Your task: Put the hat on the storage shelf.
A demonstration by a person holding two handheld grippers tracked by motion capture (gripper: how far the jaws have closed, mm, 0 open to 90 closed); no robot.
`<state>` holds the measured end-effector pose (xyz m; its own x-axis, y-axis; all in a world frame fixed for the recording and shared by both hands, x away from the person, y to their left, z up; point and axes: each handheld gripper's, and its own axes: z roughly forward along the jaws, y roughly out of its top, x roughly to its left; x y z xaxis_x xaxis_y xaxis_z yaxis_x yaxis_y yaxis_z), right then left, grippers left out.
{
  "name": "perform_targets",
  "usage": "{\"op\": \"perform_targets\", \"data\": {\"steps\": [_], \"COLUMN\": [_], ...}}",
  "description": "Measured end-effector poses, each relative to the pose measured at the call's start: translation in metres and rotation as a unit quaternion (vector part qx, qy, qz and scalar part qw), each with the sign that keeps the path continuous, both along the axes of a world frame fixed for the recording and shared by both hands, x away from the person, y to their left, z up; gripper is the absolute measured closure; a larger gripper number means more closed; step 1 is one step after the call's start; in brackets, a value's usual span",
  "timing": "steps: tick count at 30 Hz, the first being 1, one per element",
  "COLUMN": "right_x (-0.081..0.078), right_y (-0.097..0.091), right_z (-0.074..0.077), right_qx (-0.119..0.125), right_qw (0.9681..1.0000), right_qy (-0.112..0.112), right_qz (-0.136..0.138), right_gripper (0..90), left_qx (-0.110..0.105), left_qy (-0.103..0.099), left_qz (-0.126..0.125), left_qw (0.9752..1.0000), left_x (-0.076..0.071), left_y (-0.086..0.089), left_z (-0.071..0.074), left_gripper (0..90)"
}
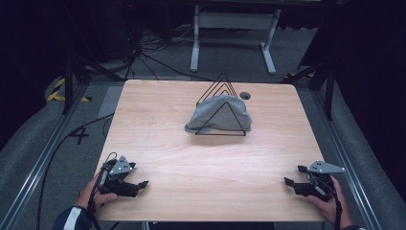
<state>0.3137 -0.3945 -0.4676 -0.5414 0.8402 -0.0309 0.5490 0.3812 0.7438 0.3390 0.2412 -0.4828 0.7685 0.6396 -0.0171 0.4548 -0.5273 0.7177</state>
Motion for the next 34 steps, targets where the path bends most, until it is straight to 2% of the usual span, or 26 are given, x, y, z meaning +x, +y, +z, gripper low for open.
{"op": "perform_targets", "data": {"steps": [34], "right_x": [0.0001], "right_y": [-0.0001], "right_z": [0.0], "right_qx": [0.0], "right_qw": [1.0], "right_qy": [-0.001], "right_qz": [0.0], "right_gripper": [21.3], "left_qx": [0.004], "left_qy": [-0.002], "left_qz": [-0.003], "left_qw": [1.0], "left_x": [0.0007], "left_y": [0.0004], "left_z": [0.0004], "left_gripper": [14.6]}}
